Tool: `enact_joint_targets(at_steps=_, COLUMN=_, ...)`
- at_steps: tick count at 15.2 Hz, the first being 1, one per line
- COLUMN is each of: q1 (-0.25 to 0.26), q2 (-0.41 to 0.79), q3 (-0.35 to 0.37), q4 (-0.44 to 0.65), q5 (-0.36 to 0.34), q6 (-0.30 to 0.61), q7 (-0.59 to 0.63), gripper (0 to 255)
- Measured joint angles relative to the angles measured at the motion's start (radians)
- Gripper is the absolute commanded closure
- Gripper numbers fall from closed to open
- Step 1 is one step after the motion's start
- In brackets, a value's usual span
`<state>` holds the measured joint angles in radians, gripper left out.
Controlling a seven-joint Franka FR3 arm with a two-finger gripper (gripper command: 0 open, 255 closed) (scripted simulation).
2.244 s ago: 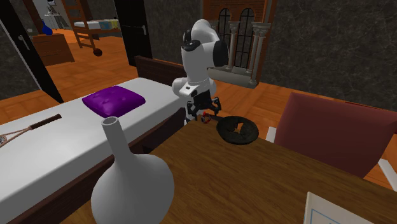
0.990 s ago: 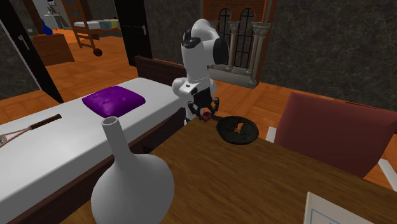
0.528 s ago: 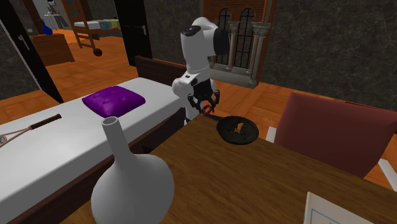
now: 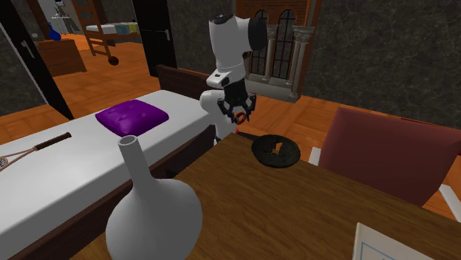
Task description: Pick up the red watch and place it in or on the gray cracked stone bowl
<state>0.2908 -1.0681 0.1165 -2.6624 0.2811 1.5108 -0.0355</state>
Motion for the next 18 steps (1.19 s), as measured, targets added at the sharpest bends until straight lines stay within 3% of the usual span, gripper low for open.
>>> enact_joint_targets(at_steps=6, q1=0.000, q2=0.039, q3=0.003, q4=0.088, q5=0.002, q6=-0.046, q7=0.020, gripper=255)
enact_joint_targets(at_steps=13, q1=0.024, q2=0.227, q3=0.150, q4=0.196, q5=0.104, q6=0.069, q7=0.126, gripper=255)
enact_joint_targets(at_steps=18, q1=0.022, q2=0.372, q3=0.243, q4=0.289, q5=0.141, q6=0.147, q7=0.193, gripper=255)
